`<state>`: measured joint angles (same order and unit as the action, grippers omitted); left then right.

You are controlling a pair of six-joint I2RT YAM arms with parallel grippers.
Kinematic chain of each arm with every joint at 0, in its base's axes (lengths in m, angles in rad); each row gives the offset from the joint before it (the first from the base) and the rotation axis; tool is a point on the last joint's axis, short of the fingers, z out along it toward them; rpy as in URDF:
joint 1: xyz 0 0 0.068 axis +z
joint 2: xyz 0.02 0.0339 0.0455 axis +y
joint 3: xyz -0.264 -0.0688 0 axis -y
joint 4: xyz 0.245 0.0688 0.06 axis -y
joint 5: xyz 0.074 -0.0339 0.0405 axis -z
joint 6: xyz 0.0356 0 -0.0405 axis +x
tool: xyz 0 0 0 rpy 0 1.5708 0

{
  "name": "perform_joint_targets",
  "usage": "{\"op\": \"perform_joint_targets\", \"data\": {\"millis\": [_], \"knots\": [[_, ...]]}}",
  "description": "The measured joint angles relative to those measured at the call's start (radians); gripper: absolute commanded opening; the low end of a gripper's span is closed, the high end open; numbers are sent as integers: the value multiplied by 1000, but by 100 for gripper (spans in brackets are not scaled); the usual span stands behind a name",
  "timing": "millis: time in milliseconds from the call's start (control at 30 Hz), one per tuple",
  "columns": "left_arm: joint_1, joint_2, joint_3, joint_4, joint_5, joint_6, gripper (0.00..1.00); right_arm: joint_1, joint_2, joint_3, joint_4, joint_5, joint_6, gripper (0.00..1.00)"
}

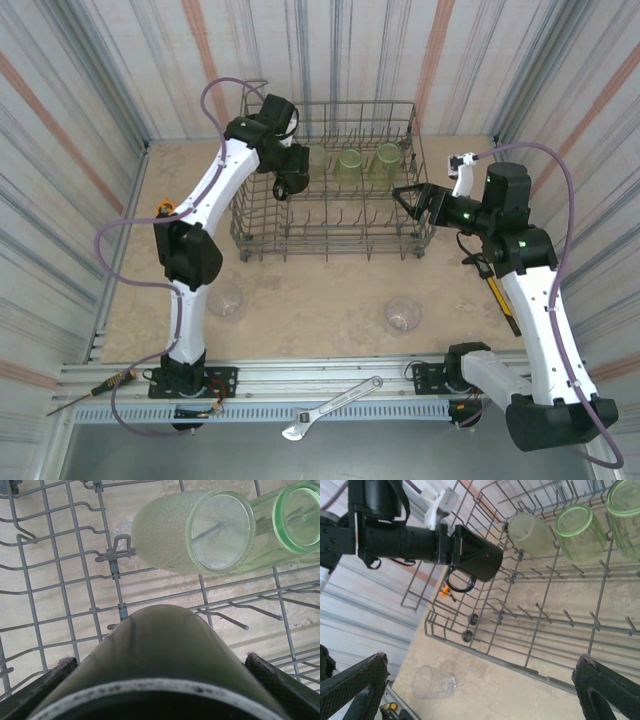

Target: Load the cups into the dish rack

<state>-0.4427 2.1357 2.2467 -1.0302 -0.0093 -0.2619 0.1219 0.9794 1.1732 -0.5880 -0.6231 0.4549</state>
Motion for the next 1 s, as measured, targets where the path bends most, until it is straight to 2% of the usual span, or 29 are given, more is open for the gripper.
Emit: {"op": "perform_joint_targets", "data": {"millis": [1000], "knots": [[-31, 107, -1, 75, -27, -11, 0, 0, -22, -62, -35, 26, -50, 99]]}}
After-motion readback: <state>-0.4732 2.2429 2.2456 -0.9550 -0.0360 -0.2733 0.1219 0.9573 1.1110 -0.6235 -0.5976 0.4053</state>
